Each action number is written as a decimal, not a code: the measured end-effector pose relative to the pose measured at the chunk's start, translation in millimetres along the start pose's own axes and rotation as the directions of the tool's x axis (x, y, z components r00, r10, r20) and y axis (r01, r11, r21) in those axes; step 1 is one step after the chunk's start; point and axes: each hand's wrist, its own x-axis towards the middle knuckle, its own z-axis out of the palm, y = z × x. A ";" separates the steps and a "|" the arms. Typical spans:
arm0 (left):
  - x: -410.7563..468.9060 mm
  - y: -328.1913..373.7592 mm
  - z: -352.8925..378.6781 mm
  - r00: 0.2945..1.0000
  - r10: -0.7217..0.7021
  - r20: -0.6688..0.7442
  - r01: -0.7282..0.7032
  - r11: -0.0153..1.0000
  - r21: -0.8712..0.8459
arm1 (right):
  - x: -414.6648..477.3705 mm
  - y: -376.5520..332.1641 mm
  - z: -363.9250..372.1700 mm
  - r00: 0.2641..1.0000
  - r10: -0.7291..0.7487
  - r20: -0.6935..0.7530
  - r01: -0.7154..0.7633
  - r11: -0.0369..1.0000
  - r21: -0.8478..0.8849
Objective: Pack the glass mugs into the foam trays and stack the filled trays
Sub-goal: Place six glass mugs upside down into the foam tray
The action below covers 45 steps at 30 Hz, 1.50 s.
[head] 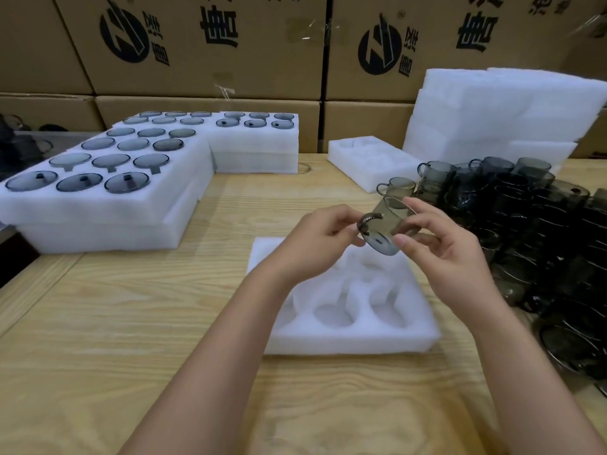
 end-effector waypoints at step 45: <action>-3.3 -19.4 25.8 0.977 0.166 0.133 -0.210 0.845 0.492 | 36.4 23.5 55.1 0.779 0.556 0.290 0.080 0.371 -0.925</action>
